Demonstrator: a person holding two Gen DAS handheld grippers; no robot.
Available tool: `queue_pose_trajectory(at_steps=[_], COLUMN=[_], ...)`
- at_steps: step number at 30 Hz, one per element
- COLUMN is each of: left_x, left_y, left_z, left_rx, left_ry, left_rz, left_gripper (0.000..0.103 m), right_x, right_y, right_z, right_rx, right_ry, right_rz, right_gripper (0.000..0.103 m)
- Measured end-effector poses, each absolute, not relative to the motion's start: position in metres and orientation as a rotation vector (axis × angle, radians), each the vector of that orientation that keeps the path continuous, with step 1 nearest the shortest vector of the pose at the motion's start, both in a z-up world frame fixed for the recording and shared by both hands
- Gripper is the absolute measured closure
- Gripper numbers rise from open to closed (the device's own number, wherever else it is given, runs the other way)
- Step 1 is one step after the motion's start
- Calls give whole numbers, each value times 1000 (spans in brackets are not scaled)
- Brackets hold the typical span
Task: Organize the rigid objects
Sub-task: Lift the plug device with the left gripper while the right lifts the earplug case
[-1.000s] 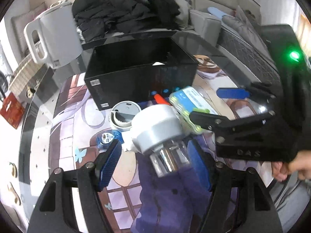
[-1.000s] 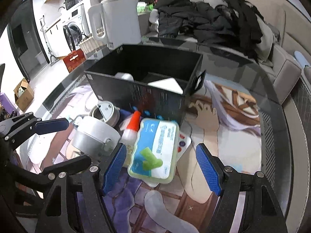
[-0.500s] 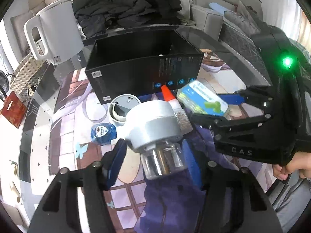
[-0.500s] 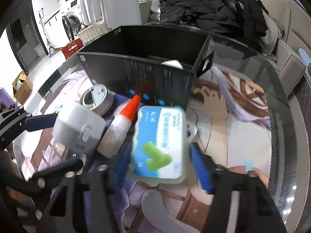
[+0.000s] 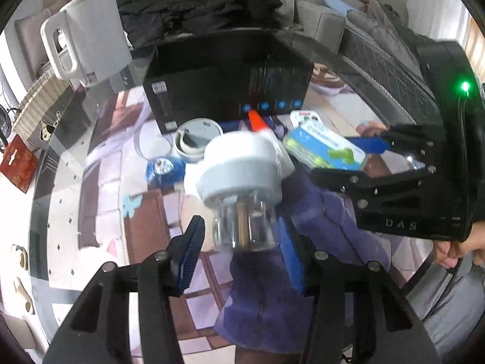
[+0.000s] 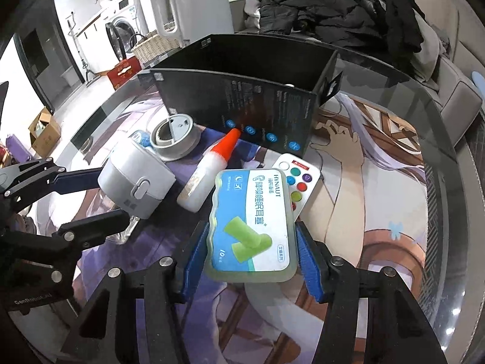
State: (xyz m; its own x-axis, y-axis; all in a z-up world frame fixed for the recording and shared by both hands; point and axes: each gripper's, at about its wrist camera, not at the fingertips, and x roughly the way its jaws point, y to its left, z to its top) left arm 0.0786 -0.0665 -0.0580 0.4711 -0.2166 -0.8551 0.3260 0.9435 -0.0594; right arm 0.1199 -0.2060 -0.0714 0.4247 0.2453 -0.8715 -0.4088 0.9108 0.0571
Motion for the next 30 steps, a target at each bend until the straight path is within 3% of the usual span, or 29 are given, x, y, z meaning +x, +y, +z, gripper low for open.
queue_pose_trajectory(at_steps=[3,6,8,10,19,30], left_x=[80,86,89,92,90,77], left_y=[-73,-74,-76,-77,-74,-56], left_z=[-60,-63,-67,-69,-59,-16], left_rx=[166,148,156,158,148,113], left_ry=[1004,1028,1040,1045,1009,796], left_rz=[-311,-322,-313,-303,-302,-260], left_gripper=[40,40,43,60,61,61], right_x=[123,127,130,130,125,99], right_y=[-203,-201,-199,-199,-206,-208], right_z=[-74,-78,-79,-80,-79,-30], right_rx=[-188,-197,-203,-212,-179,-115], right_ry=[1060,1060,1059,1059,1047,880], right_rz=[410,392,385,381,372,379], right_gripper=[46,45,44,44,47,47])
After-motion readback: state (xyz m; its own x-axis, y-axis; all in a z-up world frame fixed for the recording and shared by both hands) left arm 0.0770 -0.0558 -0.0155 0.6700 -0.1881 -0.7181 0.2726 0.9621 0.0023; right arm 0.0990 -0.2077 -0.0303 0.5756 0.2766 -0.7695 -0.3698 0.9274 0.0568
